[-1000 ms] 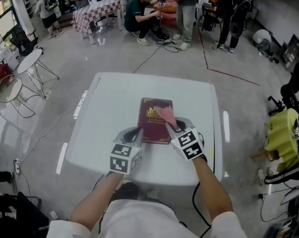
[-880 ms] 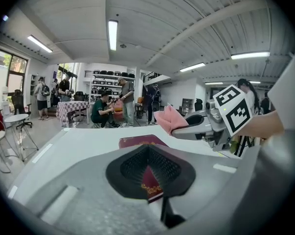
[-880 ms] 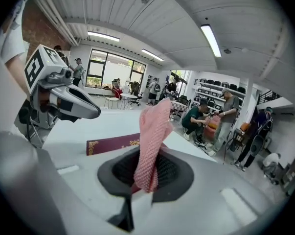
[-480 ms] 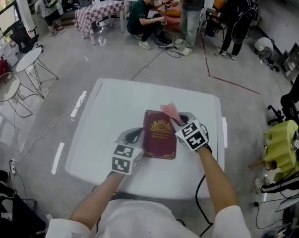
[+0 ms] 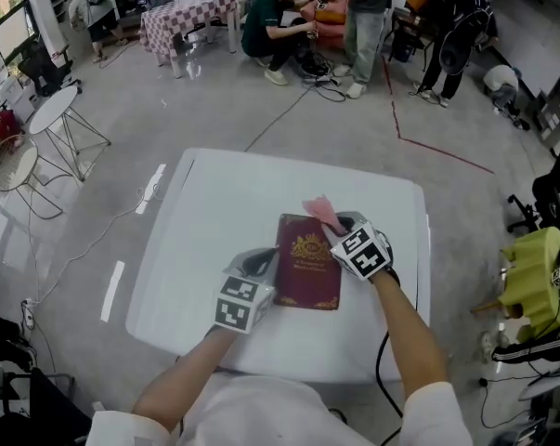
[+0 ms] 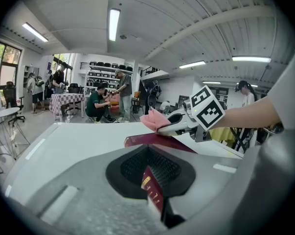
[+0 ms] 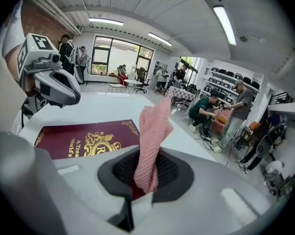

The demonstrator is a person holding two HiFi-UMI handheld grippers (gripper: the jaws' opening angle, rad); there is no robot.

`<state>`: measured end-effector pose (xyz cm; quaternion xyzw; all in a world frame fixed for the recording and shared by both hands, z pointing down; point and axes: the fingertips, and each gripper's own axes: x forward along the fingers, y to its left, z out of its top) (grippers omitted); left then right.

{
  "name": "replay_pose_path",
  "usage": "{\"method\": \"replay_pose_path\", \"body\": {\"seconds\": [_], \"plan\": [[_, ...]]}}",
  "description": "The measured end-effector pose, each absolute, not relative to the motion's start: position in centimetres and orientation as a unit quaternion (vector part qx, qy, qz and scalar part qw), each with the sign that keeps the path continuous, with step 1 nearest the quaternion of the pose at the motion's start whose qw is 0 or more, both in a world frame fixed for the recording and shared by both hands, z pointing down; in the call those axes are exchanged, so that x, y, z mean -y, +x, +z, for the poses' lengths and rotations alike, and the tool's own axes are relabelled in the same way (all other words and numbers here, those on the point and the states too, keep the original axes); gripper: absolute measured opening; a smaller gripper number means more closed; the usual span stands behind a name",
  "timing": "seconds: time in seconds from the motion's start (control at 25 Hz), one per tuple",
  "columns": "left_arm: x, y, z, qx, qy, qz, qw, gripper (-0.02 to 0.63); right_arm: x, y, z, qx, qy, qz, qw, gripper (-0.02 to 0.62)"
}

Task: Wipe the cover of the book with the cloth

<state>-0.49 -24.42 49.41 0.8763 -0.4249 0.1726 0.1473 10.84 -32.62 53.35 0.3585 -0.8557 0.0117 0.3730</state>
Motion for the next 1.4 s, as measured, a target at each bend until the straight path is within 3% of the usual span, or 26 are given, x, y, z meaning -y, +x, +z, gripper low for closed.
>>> {"method": "replay_pose_path", "body": {"seconds": [1.4], "plan": [[20.0, 1.6, 48.7, 0.458, 0.862, 0.155, 0.149, 0.007, 18.4, 8.1, 53.7, 0.902, 0.274, 0.026, 0.333, 0.046]]}}
